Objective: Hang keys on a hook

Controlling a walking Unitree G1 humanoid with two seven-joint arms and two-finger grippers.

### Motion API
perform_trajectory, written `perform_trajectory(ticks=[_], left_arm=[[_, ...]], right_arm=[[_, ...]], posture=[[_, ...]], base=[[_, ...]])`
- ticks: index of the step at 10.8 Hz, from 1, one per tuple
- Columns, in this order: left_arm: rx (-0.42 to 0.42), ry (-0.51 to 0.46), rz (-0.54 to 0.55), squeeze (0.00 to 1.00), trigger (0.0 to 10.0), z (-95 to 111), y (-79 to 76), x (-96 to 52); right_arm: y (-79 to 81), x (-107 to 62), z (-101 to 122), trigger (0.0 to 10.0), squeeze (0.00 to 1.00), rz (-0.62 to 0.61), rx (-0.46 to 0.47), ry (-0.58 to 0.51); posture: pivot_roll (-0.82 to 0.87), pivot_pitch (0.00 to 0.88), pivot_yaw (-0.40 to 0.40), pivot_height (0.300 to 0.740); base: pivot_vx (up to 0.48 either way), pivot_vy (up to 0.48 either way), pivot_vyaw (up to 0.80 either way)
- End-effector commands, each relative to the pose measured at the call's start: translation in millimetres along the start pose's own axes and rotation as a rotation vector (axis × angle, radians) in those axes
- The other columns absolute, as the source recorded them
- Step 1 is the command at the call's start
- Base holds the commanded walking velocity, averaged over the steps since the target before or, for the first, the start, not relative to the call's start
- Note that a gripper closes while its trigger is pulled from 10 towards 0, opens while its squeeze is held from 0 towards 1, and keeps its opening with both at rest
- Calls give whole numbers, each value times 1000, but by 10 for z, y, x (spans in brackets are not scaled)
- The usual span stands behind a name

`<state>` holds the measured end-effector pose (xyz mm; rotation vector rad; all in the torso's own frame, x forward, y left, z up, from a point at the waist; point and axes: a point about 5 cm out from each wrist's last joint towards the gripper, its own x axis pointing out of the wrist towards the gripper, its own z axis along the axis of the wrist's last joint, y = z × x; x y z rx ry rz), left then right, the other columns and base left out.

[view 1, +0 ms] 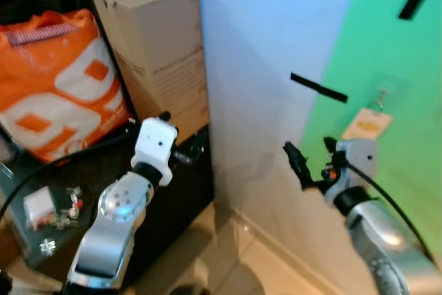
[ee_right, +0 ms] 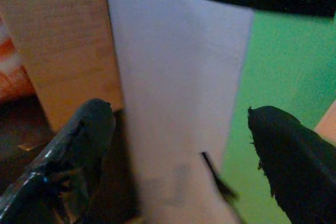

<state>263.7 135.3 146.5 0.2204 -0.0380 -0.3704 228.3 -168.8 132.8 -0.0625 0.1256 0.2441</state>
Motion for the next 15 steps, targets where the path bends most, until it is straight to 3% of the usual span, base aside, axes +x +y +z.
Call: perform_trajectory(ticks=[1,4,6,15], left_arm=[[7,16,27,0,10000,-37,57,-33],[18,18,29,0,10000,-46,53,-34],[14,18,53,0,10000,-48,81,-39],[-13,1,81,0,10000,-69,124,-118]], right_arm=[[87,31,32,10000,0,42,-54,-16],[23,50,51,10000,0,24,-56,-21],[63,65,59,10000,0,53,64,-25],[88,58,-7,10000,0,142,71,-7]], posture=[[-84,11,37,740],[-80,13,32,740],[-80,13,30,740],[-74,31,8,740]], base=[[0,0,800],[0,0,800],[0,0,800],[61,0,800]])
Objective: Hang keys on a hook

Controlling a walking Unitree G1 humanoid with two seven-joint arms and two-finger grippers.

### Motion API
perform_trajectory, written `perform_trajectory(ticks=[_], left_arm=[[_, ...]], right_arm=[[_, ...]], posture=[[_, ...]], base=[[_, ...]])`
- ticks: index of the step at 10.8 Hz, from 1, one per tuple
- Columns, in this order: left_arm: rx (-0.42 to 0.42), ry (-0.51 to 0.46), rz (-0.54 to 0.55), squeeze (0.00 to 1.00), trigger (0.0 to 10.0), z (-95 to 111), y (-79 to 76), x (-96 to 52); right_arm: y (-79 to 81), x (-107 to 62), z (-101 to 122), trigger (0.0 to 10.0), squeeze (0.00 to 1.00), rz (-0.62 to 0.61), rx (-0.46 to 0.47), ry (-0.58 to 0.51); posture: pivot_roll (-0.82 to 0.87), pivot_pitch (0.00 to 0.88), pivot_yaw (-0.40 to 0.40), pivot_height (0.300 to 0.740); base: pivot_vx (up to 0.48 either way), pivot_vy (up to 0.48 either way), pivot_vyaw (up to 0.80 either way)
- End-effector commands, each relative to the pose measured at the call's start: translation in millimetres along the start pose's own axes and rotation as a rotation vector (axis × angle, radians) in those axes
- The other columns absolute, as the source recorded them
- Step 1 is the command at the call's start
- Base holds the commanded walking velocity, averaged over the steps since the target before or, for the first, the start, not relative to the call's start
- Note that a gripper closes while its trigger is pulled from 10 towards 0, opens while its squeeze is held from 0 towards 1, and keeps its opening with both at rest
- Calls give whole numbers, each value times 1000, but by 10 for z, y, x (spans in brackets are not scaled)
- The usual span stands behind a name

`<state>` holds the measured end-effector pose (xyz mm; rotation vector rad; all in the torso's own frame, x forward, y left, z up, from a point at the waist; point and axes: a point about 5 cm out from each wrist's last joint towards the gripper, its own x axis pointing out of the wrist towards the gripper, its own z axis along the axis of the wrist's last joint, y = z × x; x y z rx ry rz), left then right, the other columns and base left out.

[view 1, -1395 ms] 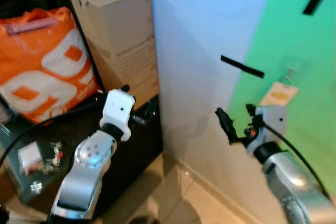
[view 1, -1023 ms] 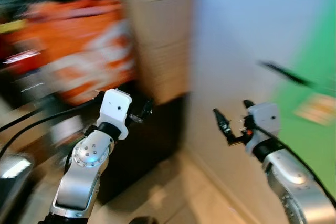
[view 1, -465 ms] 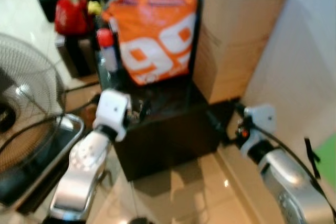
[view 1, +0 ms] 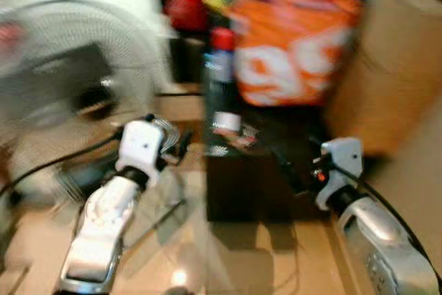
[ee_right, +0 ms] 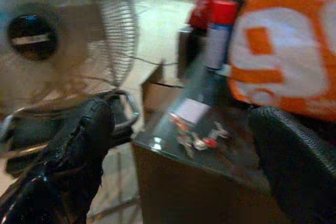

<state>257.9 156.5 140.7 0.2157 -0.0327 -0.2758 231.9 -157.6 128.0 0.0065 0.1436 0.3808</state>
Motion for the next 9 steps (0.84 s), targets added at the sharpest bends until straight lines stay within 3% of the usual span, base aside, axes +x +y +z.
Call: perform_trajectory(ticks=[1,3,4,7,9], left_arm=[[-11,-12,-11,0,10000,19,-31,-2],[-9,-10,6,0,10000,20,-6,-5],[-2,-12,12,0,10000,21,24,9],[8,-27,6,0,10000,36,35,83],[4,-32,-10,0,10000,46,7,105]], right_arm=[[-23,-2,15,10000,0,-1,-4,-6],[-119,34,-6,10000,0,-86,-4,3],[-185,52,-60,10000,0,-164,-64,44],[-220,50,-88,10000,0,-235,-6,10],[-227,29,-198,10000,0,-236,-12,71]], posture=[[-71,33,1,740],[-67,33,-6,740],[-68,31,-8,740],[-75,23,-2,740],[-77,20,1,740]], base=[[337,0,800],[386,0,0],[390,0,0],[393,0,0],[394,0,-400]])
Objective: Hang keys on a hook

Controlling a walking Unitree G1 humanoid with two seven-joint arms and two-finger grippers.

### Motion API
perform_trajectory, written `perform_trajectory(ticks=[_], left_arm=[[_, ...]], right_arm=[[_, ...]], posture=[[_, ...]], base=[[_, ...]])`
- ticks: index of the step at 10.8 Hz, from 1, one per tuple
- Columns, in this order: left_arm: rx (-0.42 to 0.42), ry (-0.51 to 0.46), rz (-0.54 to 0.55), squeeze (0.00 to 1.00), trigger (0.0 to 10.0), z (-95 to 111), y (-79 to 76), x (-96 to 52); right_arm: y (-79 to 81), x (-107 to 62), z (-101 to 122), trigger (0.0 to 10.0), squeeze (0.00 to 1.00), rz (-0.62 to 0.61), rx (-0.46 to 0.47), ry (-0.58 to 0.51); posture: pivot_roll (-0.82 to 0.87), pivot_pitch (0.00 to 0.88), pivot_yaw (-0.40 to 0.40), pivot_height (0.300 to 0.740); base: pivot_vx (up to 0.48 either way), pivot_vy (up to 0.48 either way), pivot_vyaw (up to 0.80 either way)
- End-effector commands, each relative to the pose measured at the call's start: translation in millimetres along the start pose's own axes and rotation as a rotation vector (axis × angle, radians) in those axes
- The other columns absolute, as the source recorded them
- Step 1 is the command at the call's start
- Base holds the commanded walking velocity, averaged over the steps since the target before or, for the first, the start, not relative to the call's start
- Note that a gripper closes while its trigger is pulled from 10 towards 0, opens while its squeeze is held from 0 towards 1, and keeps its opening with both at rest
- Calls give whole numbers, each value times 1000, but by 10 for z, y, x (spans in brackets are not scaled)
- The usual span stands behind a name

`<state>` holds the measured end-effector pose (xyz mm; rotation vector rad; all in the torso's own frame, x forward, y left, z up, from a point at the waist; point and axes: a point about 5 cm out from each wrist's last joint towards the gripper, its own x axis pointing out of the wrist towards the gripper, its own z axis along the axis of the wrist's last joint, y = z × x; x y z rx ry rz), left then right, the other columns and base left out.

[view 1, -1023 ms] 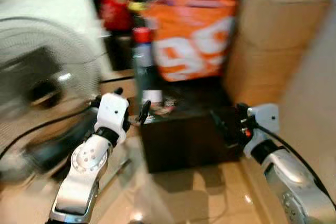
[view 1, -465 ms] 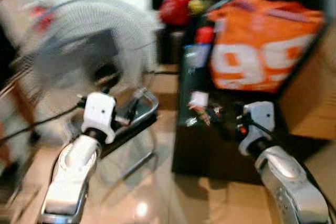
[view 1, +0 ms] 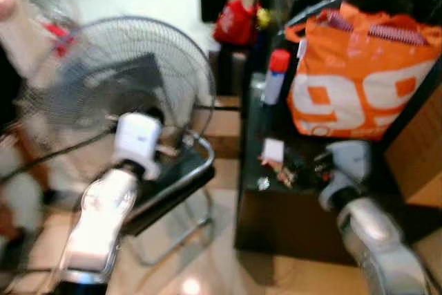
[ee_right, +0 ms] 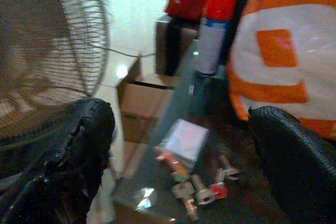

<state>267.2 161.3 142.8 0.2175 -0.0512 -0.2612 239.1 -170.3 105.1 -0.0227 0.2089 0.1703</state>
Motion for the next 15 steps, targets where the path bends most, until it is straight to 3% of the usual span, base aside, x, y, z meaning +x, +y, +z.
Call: perform_trajectory(ticks=[1,5,9,15], left_arm=[[-1,-17,-29,0,10000,35,-72,25],[-3,5,-40,0,10000,-10,-89,-10],[2,9,-45,0,10000,-18,-97,-11],[13,-4,-33,0,10000,-2,-72,25]], right_arm=[[-90,-7,15,10000,0,-34,-23,0],[-132,8,-9,10000,0,-34,-64,11],[-198,15,-12,10000,0,-57,-60,13],[-169,19,-14,10000,0,-51,-51,4]], posture=[[-78,20,0,740],[-70,39,-14,740],[-71,51,-10,740],[-72,50,-5,740]], base=[[394,0,0],[378,0,0],[0,0,0],[0,-455,0]])
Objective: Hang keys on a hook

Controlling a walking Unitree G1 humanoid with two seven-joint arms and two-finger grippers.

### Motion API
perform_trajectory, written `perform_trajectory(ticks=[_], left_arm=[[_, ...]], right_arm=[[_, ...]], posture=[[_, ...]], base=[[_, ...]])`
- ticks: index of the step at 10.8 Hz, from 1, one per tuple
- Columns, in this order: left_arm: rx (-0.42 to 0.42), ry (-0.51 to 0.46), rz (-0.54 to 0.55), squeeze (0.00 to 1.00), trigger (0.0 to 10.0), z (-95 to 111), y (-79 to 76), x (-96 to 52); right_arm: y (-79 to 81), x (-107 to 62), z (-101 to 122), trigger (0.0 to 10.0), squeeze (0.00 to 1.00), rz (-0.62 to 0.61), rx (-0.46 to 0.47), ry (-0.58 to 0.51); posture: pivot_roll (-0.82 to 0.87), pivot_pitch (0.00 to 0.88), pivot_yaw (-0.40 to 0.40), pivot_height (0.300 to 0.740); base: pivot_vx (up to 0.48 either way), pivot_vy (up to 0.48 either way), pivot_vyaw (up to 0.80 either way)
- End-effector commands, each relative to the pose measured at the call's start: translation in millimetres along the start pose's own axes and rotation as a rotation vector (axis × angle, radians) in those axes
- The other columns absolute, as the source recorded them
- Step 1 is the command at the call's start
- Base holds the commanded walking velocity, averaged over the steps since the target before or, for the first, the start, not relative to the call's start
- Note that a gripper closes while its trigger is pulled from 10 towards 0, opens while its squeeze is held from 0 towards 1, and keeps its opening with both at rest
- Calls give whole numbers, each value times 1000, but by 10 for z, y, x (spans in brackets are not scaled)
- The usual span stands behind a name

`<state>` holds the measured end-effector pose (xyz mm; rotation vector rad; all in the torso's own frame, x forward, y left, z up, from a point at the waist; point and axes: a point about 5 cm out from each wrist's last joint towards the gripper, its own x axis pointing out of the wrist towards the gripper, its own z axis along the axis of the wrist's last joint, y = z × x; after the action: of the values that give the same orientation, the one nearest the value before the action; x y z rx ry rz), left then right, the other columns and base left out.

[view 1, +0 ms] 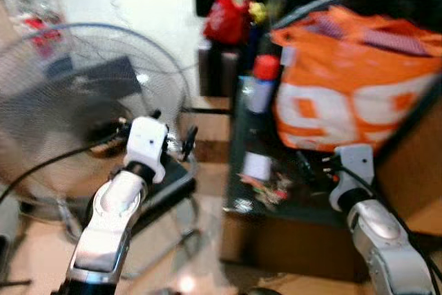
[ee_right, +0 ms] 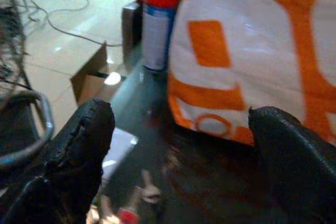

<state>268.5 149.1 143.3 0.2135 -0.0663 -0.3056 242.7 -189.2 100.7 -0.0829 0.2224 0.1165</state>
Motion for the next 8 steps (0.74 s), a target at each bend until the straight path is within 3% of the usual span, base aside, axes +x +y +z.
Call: perform_trajectory(ticks=[1,4,6,8], left_arm=[[2,11,28,0,10000,-32,47,-22],[41,37,55,0,10000,-91,64,-9],[6,34,59,0,10000,-128,77,-54],[-4,62,81,0,10000,-186,94,-79]], right_arm=[[34,9,29,10000,0,8,2,-15],[97,13,21,10000,0,37,-8,-17],[121,-5,-21,10000,0,56,-5,2],[175,10,-39,10000,0,108,-20,21]], posture=[[-72,50,-5,740],[-74,49,-5,740],[-72,51,-5,740],[-70,52,-6,740]], base=[[0,0,0],[0,0,0],[418,0,-644],[141,0,0]])
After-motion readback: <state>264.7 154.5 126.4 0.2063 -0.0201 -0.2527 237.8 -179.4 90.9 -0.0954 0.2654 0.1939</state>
